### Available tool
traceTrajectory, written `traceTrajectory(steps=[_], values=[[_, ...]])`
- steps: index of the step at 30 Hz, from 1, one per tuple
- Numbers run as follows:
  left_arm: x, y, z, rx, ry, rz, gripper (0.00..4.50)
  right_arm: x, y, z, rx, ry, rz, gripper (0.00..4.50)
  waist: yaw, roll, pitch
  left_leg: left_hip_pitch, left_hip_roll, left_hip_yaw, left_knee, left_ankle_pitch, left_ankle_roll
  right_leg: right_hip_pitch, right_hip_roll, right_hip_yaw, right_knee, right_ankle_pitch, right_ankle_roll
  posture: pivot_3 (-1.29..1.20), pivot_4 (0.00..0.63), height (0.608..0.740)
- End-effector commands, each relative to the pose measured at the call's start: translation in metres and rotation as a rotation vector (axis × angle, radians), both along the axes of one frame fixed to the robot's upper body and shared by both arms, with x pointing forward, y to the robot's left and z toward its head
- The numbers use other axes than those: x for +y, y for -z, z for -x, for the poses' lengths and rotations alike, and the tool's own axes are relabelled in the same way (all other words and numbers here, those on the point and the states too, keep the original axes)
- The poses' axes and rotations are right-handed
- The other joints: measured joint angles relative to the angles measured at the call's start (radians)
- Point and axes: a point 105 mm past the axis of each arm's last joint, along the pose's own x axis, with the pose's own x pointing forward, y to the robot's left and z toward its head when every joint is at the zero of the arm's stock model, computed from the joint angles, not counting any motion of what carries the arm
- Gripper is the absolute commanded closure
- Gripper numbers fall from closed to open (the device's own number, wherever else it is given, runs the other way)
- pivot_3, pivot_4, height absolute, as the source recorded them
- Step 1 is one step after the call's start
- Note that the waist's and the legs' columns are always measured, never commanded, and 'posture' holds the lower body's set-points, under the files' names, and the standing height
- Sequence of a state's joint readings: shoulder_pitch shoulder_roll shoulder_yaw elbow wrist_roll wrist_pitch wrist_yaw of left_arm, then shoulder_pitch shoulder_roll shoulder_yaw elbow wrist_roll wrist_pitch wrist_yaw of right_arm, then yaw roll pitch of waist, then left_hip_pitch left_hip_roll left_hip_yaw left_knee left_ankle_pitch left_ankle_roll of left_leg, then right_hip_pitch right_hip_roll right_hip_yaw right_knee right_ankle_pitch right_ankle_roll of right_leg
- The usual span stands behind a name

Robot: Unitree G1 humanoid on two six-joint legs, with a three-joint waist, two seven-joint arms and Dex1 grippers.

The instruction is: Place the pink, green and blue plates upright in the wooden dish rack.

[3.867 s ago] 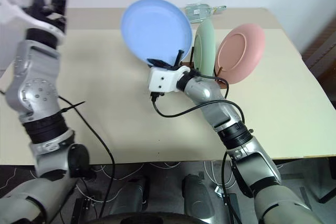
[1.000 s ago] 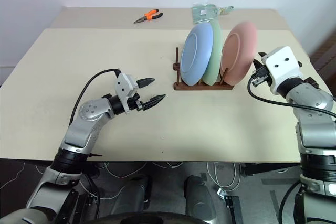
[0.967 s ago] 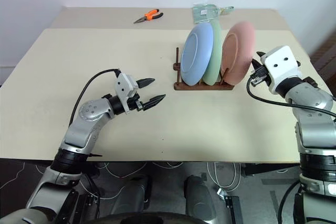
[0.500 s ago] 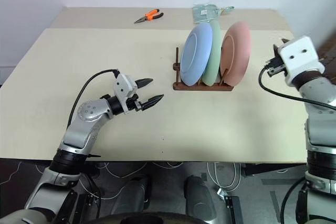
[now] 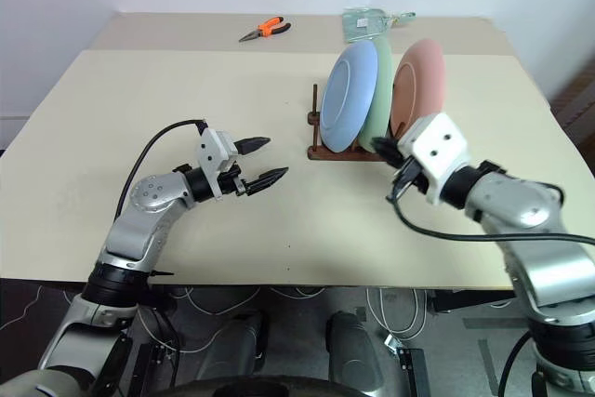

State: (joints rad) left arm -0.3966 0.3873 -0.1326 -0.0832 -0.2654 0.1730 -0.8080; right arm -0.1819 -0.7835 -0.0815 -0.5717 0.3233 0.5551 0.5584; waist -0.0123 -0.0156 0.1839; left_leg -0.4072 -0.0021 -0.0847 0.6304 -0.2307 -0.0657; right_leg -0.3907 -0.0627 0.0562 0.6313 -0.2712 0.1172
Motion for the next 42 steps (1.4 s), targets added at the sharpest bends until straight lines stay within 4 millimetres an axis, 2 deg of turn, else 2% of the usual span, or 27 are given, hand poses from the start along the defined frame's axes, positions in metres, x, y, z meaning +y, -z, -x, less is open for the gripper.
traceTrajectory(steps=[1,8,17,22,27,32,37,41,42], values=[[-0.008,-0.008,0.012,-0.009,0.067,0.031,0.91,-0.002,-0.005,-0.012,-0.077,0.065,0.04,4.43,-0.001,0.0,0.0,0.0,0.0,0.0,0.0,0.0,0.0,0.0,0.0,0.0,0.0,0.0,0.0,0.0,0.15,0.74],[-0.006,-0.001,0.018,0.019,0.074,0.018,0.91,0.005,0.002,-0.026,-0.093,0.096,0.053,4.43,-0.002,0.0,0.0,0.0,0.0,0.0,0.0,0.0,0.0,0.0,0.0,0.0,0.001,0.0,0.0,0.0,0.15,0.74],[-0.003,0.0,0.017,0.024,0.054,0.013,0.91,0.029,-0.013,-0.035,-0.168,0.037,0.026,4.43,-0.002,0.0,0.0,0.0,0.0,0.0,0.0,0.0,0.0,0.0,0.0,0.0,0.001,0.0,0.0,0.0,0.15,0.74],[-0.004,0.001,0.018,0.026,0.048,0.01,0.91,0.039,-0.016,-0.032,-0.186,-0.006,0.03,4.43,-0.002,0.0,0.0,0.0,0.0,0.0,0.0,0.0,0.0,0.0,0.0,0.0,0.001,0.0,0.0,0.0,0.15,0.74],[-0.004,0.0,0.019,0.024,0.043,0.01,0.91,0.039,-0.014,-0.03,-0.18,-0.02,0.047,4.43,-0.002,0.0,0.0,0.0,0.0,0.0,0.0,0.0,0.0,0.0,0.0,0.0,0.001,0.0,0.0,0.0,0.15,0.74],[0.002,0.0,0.013,0.011,-0.018,0.008,0.91,0.017,-0.003,-0.03,-0.133,0.02,0.08,4.43,0.0,0.0,0.0,0.0,0.0,0.0,0.0,0.0,0.0,0.0,0.0,0.0,0.001,0.0,0.0,0.0,0.15,0.74],[0.048,0.005,-0.012,-0.004,-0.247,-0.028,0.91,-0.031,0.015,-0.007,0.023,0.046,-0.01,4.43,0.001,0.0,0.0,0.0,0.0,0.0,0.0,0.0,0.0,0.0,0.0,0.0,0.001,0.0,0.001,0.0,0.15,0.74],[0.108,0.024,-0.015,0.035,-0.401,-0.114,0.91,-0.096,0.034,-0.004,0.076,0.261,-0.032,4.43,-0.01,0.0,0.0,0.003,0.0,0.001,-0.001,0.0,0.0,0.001,0.0,0.0,0.001,0.0,0.001,0.0,0.15,0.74],[0.113,0.026,-0.014,0.039,-0.416,-0.123,0.91,-0.108,0.037,-0.003,0.079,0.29,-0.021,4.43,-0.01,0.0,0.0,0.003,0.001,0.001,-0.001,0.0,0.0,0.001,0.0,0.0,0.002,0.0,0.0,0.0,0.15,0.74]])
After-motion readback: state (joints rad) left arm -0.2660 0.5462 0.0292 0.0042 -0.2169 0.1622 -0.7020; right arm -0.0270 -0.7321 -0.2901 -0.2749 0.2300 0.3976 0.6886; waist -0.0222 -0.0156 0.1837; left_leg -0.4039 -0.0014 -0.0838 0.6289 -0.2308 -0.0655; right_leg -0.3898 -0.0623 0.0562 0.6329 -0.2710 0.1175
